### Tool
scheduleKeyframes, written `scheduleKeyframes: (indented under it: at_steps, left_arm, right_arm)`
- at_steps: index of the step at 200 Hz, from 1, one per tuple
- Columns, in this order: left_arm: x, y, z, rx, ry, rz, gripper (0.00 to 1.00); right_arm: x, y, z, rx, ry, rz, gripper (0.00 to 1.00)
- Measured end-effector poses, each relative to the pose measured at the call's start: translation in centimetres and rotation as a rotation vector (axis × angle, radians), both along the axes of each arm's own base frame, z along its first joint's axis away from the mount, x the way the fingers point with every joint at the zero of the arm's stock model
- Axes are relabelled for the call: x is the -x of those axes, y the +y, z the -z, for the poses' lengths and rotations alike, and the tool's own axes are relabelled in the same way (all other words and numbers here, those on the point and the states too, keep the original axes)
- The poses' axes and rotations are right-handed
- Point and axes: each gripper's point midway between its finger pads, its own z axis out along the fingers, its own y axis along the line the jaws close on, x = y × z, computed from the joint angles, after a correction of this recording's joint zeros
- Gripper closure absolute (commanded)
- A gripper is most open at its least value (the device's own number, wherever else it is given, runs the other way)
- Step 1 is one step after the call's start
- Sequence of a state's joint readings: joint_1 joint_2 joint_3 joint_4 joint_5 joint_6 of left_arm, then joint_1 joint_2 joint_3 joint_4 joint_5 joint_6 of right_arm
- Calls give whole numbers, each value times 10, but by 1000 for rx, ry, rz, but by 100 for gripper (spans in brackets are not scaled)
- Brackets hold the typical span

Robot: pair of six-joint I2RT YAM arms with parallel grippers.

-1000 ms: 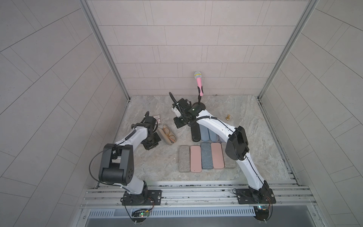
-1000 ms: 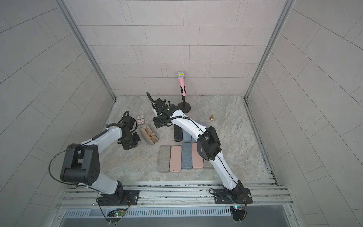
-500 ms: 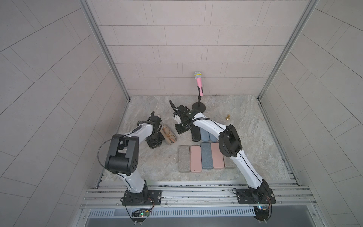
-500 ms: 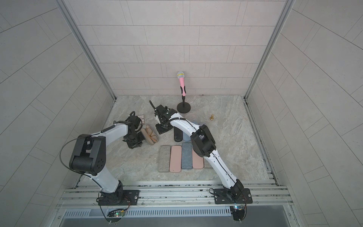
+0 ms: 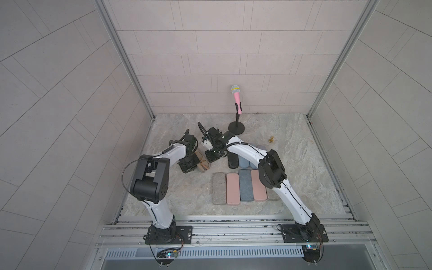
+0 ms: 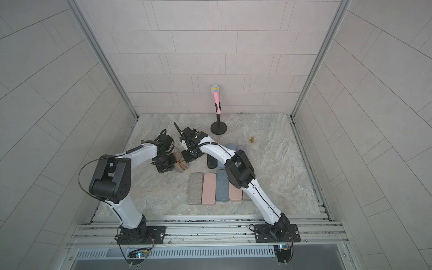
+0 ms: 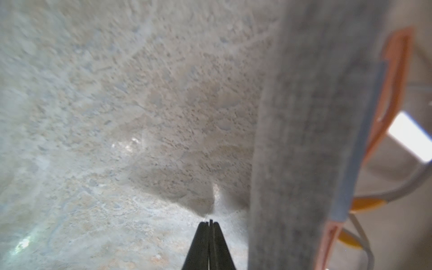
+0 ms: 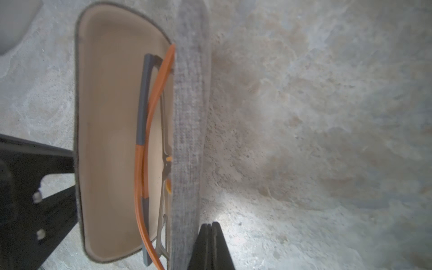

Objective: Close the glasses case
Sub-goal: Close the glasses case at the center of the board.

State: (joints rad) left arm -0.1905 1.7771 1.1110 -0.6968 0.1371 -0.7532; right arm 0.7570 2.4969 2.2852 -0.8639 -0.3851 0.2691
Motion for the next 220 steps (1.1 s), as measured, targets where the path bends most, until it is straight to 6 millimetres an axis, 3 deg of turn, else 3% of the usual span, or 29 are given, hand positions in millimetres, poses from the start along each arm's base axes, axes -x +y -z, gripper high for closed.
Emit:
scheduleKeyframes:
  at_steps: [110,220]
  left_arm:
    - [-7,-7,-10,-5,-1,2,93]
    - [-11,-11,-12,-17,0,1,93]
  right_arm:
    - [1,2,3,-31,38,2,95]
    - [7,17,-2,-117,79,-17,95]
